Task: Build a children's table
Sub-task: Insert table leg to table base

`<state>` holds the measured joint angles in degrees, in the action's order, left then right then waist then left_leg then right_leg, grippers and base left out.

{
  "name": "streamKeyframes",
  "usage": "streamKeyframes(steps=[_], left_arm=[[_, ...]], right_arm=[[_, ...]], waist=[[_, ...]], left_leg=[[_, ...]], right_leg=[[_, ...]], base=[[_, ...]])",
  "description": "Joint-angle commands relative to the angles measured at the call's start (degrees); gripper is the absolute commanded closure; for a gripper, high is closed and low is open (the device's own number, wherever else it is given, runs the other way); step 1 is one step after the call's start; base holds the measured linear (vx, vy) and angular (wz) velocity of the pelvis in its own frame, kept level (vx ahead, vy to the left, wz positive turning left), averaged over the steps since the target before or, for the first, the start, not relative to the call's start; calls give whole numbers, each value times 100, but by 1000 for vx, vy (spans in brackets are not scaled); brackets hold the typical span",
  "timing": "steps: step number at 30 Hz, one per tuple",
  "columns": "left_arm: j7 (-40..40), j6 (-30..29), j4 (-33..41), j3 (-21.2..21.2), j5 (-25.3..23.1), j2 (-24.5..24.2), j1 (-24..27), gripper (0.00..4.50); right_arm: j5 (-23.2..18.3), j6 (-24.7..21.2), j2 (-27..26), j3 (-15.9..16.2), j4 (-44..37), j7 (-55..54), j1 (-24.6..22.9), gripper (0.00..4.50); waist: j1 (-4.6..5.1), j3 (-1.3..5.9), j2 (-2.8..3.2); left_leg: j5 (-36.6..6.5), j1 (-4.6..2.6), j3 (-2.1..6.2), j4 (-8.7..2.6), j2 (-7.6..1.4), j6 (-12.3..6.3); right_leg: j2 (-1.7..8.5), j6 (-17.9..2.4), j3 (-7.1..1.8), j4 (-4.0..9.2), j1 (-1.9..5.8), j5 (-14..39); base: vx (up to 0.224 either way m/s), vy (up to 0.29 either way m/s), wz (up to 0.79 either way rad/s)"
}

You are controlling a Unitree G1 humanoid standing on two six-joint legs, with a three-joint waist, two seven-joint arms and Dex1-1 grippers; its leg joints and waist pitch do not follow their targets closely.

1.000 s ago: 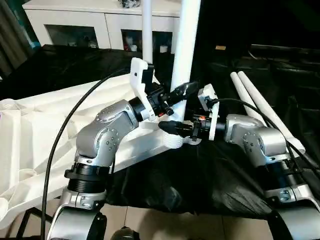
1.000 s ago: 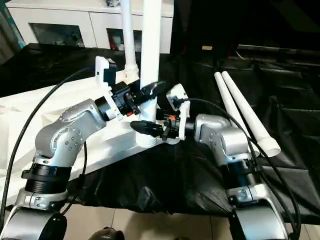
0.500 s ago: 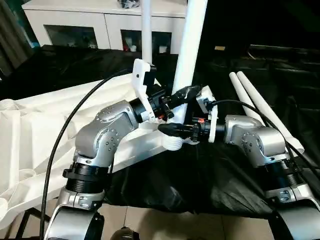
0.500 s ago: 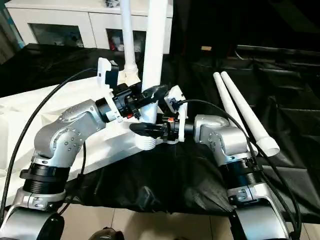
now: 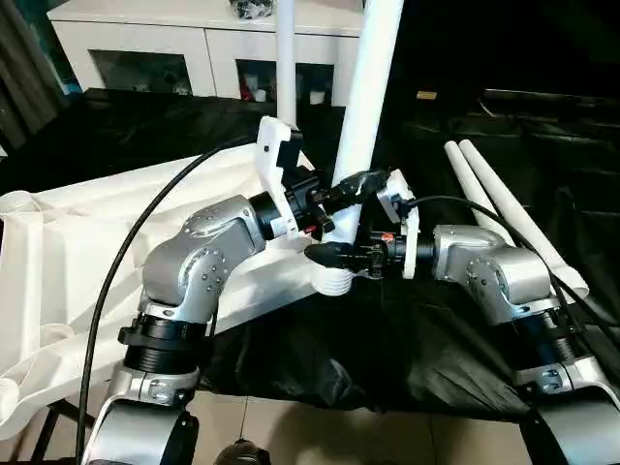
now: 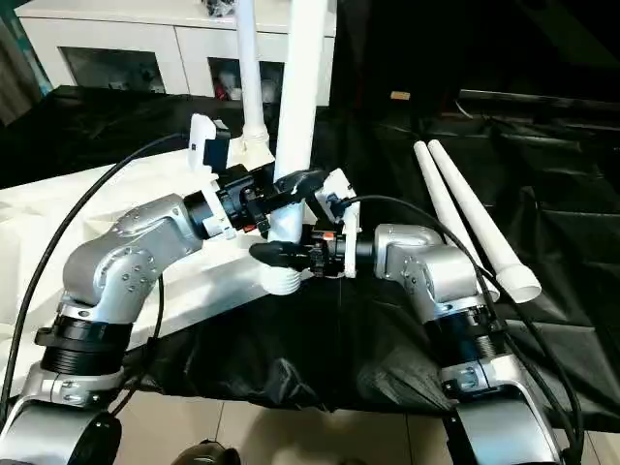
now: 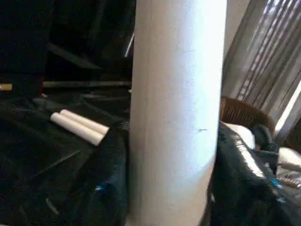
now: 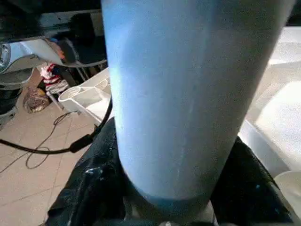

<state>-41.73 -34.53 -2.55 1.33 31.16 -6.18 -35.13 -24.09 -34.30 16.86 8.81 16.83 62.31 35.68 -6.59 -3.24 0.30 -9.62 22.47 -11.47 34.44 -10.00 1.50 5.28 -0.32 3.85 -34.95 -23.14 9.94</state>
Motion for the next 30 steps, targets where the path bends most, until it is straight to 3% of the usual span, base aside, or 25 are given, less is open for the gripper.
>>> streamKeyframes(steps=[1,2,5,6,7,8,9,10,12,14,15,16,17,18,19,20,21,22,23,26,29,30], left_arm=[[-93,252,161,-25,144,134,-128,170],[5,433,114,-127,126,218,-169,163],[246,790,26,-453,191,404,-327,160],[537,1070,9,-524,12,479,-377,160],[537,1070,9,-524,12,479,-377,160],[547,1037,-11,-562,70,504,-401,160],[612,932,-82,-657,184,534,-450,160],[703,891,-249,-776,251,559,-517,160],[706,1018,-491,-774,110,505,-544,160],[668,1089,-702,-701,-76,401,-544,160],[650,1142,-841,-598,-257,307,-529,160],[598,1311,-1006,-399,-561,164,-487,160],[555,1456,-1178,-146,-905,-7,-435,160],[497,1742,-1566,535,-1733,-416,-321,160],[487,1815,-1667,732,-1958,-526,-287,160],[488,1817,-1755,892,-2118,-609,-255,160],[469,1814,-1782,941,-2152,-631,-243,160],[286,1810,-2052,1312,-2383,-774,-149,160],[286,1810,-2052,1312,-2383,-774,-149,160],[-10,1822,-2322,1472,-2392,-743,-62,187],[-136,1739,-2375,1488,-2340,-718,-39,200],[-171,1676,-2381,1506,-2326,-721,-27,214]], right_arm=[[64,78,4,-240,45,-269,-37,257],[52,117,-20,-280,28,-315,-60,257],[13,235,-108,-461,-69,-577,-161,257],[1,371,-160,-591,-117,-750,-236,258],[1,371,-160,-591,-117,-750,-236,258],[7,382,-167,-623,-124,-809,-251,258],[14,460,-188,-697,-115,-929,-291,259],[40,641,-245,-848,-73,-1193,-362,259],[95,828,-303,-1010,-46,-1480,-441,259],[186,964,-317,-1109,-47,-1718,-498,259],[291,1052,-294,-1122,-31,-1872,-523,259],[454,1186,-245,-1105,-12,-2038,-557,259],[634,1313,-184,-1079,13,-2231,-592,259],[883,1445,-64,-1096,78,-2570,-658,259],[922,1460,-37,-1120,91,-2658,-677,259],[959,1476,-8,-1150,108,-2738,-692,259],[985,1490,9,-1151,112,-2764,-700,259],[1175,1562,120,-1174,132,-2989,-781,259],[1175,1562,120,-1174,132,-2989,-781,259],[1235,1511,142,-1266,152,-3201,-866,259],[1287,1481,139,-1252,149,-3286,-898,259],[1303,1453,142,-1231,150,-3294,-908,259]], waist=[[-9,420,-43],[-18,420,-15],[-23,423,-42],[-27,426,1],[-23,423,-25],[-28,428,24],[-9,422,4],[-5,423,86],[6,428,45],[22,430,96],[30,430,104],[15,439,162],[38,434,152],[41,442,158],[40,442,168],[51,447,160],[55,446,157],[34,476,187],[26,471,208],[27,483,219],[43,464,213],[44,458,239]], left_leg=[[-1145,-137,167,-408,-309,27],[-1162,-138,174,-411,-314,34],[-1127,-142,171,-411,-314,43],[-1197,-144,173,-411,-315,63],[-1274,-143,180,-416,-306,70],[-1284,-141,191,-420,-304,77],[-1292,-140,180,-416,-301,70],[-1304,-136,183,-414,-293,101],[-1358,-143,182,-413,-280,101],[-1403,-158,187,-423,-274,126],[-1410,-152,192,-424,-271,136],[-1384,-160,204,-421,-271,151],[-1406,-158,210,-432,-270,166],[-1406,-167,204,-426,-263,192],[-1424,-173,222,-438,-268,192],[-1413,-172,208,-433,-261,199],[-1402,-162,192,-424,-253,189],[-1242,-152,195,-405,-259,149],[-1157,-151,182,-394,-262,120],[-1039,-126,179,-382,-264,21],[-1203,-126,172,-389,-264,-21],[-1244,-129,174,-392,-265,-14]], right_leg=[[354,-1109,-246,399,264,1236],[362,-1111,-246,396,267,1234],[361,-1138,-244,403,278,1152],[353,-1119,-244,407,270,1149],[354,-1089,-236,411,284,1201],[358,-1086,-232,403,291,1210],[351,-1076,-235,411,285,1201],[349,-1073,-234,405,278,1214],[334,-1053,-227,427,281,1267],[307,-963,-221,449,260,1296],[302,-958,-217,437,270,1284],[314,-897,-219,446,261,1295],[299,-804,-217,471,256,1311],[294,-788,-219,445,262,1285],[284,-616,-227,460,244,1378],[293,-635,-231,442,255,1350],[302,-699,-237,442,265,1365],[328,-816,-239,418,273,1227],[311,-890,-241,412,245,1086],[325,-1138,-233,360,277,695],[328,-1225,-226,384,283,841],[334,-1223,-227,388,281,905]], base=[[0,0,0],[0,0,0],[0,0,0],[0,0,0],[0,0,0],[0,0,0],[0,0,0],[0,0,0],[0,0,0],[0,0,0],[0,0,0],[0,0,0],[0,0,0],[0,0,0],[0,0,0],[0,0,0],[0,0,0],[0,0,0],[0,0,0],[0,0,0],[0,0,0],[0,0,0]])
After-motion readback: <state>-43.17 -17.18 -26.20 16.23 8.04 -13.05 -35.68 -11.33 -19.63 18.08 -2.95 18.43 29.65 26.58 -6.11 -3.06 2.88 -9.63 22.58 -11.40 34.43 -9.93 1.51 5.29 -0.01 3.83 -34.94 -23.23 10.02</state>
